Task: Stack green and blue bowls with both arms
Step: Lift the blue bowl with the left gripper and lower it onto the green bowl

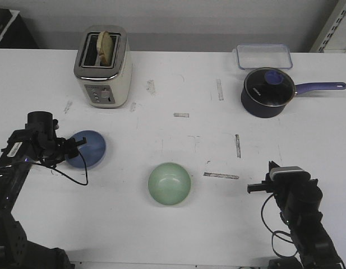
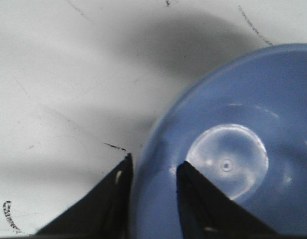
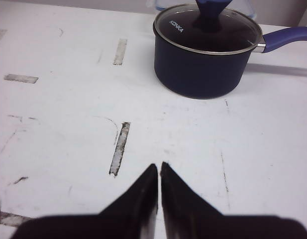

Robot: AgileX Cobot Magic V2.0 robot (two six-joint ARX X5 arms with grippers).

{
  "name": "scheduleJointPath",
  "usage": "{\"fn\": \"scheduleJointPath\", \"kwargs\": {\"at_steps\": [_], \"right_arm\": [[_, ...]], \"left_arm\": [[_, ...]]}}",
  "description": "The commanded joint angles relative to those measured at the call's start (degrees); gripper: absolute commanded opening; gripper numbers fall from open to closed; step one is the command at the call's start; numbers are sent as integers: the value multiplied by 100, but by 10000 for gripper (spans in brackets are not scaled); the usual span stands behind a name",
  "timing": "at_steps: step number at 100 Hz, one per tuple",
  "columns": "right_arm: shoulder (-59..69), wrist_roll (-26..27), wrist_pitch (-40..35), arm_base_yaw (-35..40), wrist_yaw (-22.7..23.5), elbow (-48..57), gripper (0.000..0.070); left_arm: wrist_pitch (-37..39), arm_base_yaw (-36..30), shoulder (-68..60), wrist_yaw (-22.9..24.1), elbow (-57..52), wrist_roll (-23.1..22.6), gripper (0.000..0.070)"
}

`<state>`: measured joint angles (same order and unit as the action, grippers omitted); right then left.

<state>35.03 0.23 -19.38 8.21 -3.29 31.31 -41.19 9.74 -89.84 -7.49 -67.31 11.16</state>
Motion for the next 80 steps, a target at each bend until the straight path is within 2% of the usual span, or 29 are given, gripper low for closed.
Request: {"fn": "scheduleJointPath", "kwargs": {"at_steps": [1,4,23,48,65,80], "right_arm": [[33,-31,52,7,-11,28,0],[33,-31,52,7,-11,28,0],[33,-31,52,7,-9,28,0],[33,-31,52,7,-9,28,0],[35,-28,52,7,-9,28,0],[35,-28,52,7,-9,28,0]], "left_arm": [[-28,15,-70,-24,-87,9,20],[-28,15,-70,-26,-87,9,1],[-219,9,2,-26,-210,11,1],[-791,-197,356,-33,-1117,17,1],[-1154,-859,745,-129,-1668,15,1],[-1132,-1821,1025,-382,-1694,52,1]]}}
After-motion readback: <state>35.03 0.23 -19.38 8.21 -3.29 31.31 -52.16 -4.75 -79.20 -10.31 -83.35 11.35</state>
